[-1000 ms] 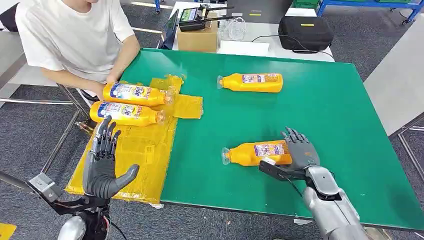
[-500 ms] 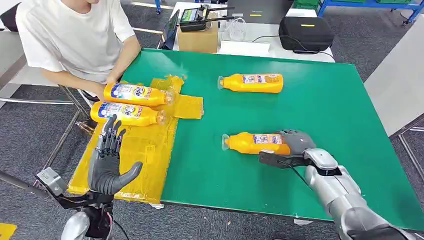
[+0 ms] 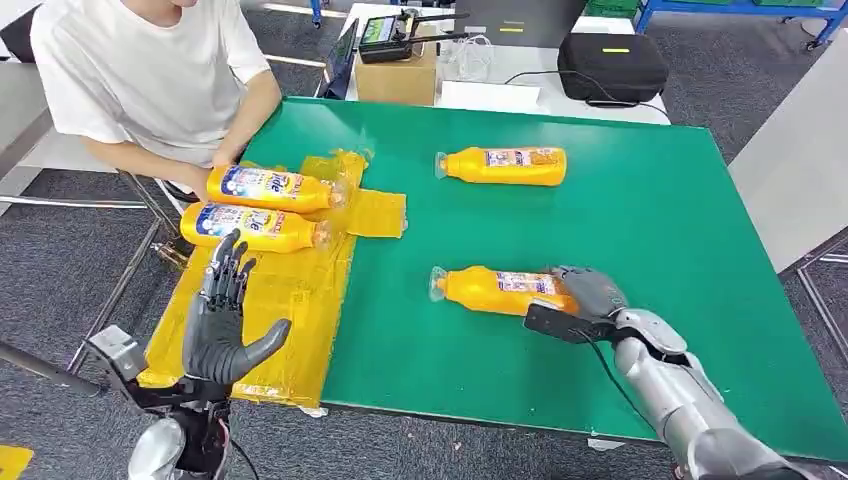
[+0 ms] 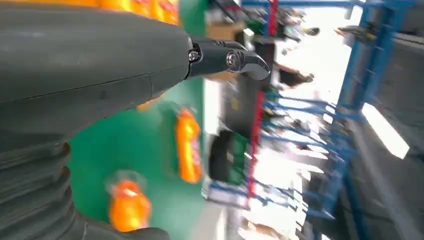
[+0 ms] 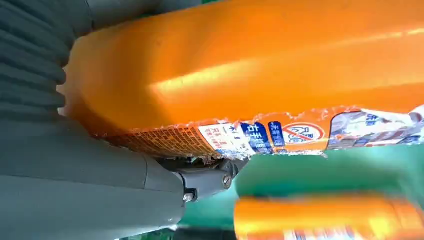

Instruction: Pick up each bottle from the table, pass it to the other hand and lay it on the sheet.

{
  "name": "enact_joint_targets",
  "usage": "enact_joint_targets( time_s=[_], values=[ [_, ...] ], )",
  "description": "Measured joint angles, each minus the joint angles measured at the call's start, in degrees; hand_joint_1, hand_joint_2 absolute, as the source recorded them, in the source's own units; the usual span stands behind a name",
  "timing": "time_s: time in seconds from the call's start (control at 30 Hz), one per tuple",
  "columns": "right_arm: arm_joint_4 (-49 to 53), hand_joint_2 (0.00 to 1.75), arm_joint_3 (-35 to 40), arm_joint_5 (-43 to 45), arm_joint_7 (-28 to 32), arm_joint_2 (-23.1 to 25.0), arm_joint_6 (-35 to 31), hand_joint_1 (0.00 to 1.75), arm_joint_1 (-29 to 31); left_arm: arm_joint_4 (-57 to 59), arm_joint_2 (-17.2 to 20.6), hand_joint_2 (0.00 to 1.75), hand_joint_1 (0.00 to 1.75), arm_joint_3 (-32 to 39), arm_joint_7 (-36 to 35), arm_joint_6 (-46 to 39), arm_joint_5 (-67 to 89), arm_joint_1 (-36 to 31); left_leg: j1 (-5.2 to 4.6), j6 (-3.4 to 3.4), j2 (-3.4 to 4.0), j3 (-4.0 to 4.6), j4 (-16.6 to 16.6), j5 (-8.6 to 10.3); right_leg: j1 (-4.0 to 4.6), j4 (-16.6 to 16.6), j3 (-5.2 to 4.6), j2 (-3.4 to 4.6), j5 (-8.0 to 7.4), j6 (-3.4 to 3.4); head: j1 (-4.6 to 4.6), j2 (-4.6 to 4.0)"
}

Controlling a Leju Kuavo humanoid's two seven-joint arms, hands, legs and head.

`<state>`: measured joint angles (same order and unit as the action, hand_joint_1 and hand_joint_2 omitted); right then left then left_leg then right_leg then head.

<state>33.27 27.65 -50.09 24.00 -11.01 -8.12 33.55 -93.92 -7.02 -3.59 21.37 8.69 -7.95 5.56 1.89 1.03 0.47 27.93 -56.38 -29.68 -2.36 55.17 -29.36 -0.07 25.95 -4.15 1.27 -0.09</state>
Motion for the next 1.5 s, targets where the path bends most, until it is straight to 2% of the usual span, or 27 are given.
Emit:
enact_joint_targets(
  time_s=[0.1,0.13,0.17,0.23,0.33,0.47,0.57,0.7,0.93,1.1,1.3,1.33,1.5],
  values=[
    [7.5,1.75,-2.1,6.1,1.0,2.1,-5.1,1.66,-5.1,0.8,-0.5,1.75,0.0,-1.6,-1.1,-4.2,2.7,0.0,0.01,0.0,0.02,0.07,0.0,0.0,0.02,0.0,-0.09,0.02,0.0,0.0,0.0,0.0],
    [10.0,1.75,-2.6,6.5,0.7,2.6,-5.4,1.68,-6.4,1.2,-0.8,1.75,0.0,-2.4,-1.1,-5.0,3.3,0.1,0.01,0.0,0.03,0.1,0.0,0.0,0.01,0.0,-0.14,0.02,0.01,0.0,0.0,0.0],
    [11.6,1.75,-2.8,6.6,0.6,3.2,-5.4,1.59,-7.3,1.4,-1.0,1.75,0.0,-3.0,-1.1,-5.2,3.4,0.0,0.01,0.0,0.02,0.14,0.0,0.0,0.01,0.0,-0.18,0.02,0.01,0.0,0.0,0.0],
    [14.5,1.75,-3.1,7.1,0.5,3.8,-5.4,1.62,-8.9,1.8,-1.2,1.75,0.0,-3.8,-1.1,-5.6,3.6,0.0,0.0,0.0,-0.01,0.21,0.0,0.0,0.0,0.0,-0.2,-0.06,0.01,0.0,-0.02,0.0],
    [19.6,1.75,-5.3,12.5,4.5,5.2,-8.6,1.55,-11.8,2.4,-1.8,1.75,0.0,-4.9,-0.3,-6.2,2.5,0.1,0.0,0.0,-0.03,0.26,0.0,0.0,-0.01,0.0,-0.2,-0.09,0.01,0.0,-0.02,0.0],
    [27.5,1.75,-7.6,18.6,7.4,9.4,-10.4,1.5,-16.1,3.9,-2.3,1.75,0.0,-8.4,2.5,-1.3,-1.8,-0.6,0.0,0.0,0.03,0.27,0.0,-0.01,0.0,0.0,-0.32,0.0,0.01,0.0,0.0,0.0],
    [31.9,1.75,-8.0,24.2,10.7,12.7,-10.9,1.48,-18.6,5.8,-2.6,1.75,0.0,-9.8,2.7,8.5,-11.8,-1.3,0.04,0.01,0.02,0.3,0.0,0.0,0.04,0.0,-0.33,-0.03,0.01,0.01,-0.02,0.0],
    [36.2,1.75,-7.9,30.4,12.2,17.4,-11.1,1.45,-22.1,8.3,-3.1,1.75,0.0,-10.9,3.2,6.3,-10.2,-1.5,0.05,0.01,0.04,0.3,0.0,0.0,0.05,0.0,-0.34,0.0,0.01,0.01,-0.02,0.0],
    [35.8,1.75,-4.2,30.4,13.0,21.7,-5.6,1.45,-22.3,9.8,-2.9,1.75,0.0,-13.3,5.2,9.3,-4.9,-1.6,0.04,0.01,0.04,0.34,0.0,0.0,0.03,0.0,-0.34,0.0,0.01,0.01,-0.02,0.0],
    [32.3,1.75,0.5,28.5,13.5,24.3,-5.1,1.45,-20.4,10.6,-2.5,1.75,0.0,-14.5,5.1,10.6,-3.4,-2.5,0.06,0.01,0.04,0.33,0.0,0.0,0.05,0.0,-0.36,-0.01,0.01,0.01,-0.02,0.0],
    [30.6,1.75,2.2,27.9,13.5,25.0,-5.2,1.59,-19.8,11.4,-2.3,1.75,0.0,-14.6,4.9,9.5,-2.6,-3.0,0.04,0.01,0.03,0.35,0.0,0.0,0.03,0.0,-0.35,-0.01,0.01,0.01,-0.04,0.0],
    [30.5,1.75,2.3,27.7,13.5,25.0,-5.2,1.54,-19.8,11.5,-2.3,1.75,0.0,-14.6,4.9,9.1,-2.4,-3.0,0.04,0.01,0.03,0.35,0.0,0.0,0.02,0.0,-0.35,-0.01,0.01,0.01,-0.04,0.0],
    [30.1,1.75,4.7,24.7,12.8,25.3,-5.7,1.59,-19.5,11.7,-2.4,1.75,0.0,-14.3,4.9,6.3,-0.9,-3.5,0.04,0.01,0.02,0.35,0.0,0.0,0.04,0.0,-0.36,-0.01,0.01,0.01,-0.02,0.0]
  ],
)
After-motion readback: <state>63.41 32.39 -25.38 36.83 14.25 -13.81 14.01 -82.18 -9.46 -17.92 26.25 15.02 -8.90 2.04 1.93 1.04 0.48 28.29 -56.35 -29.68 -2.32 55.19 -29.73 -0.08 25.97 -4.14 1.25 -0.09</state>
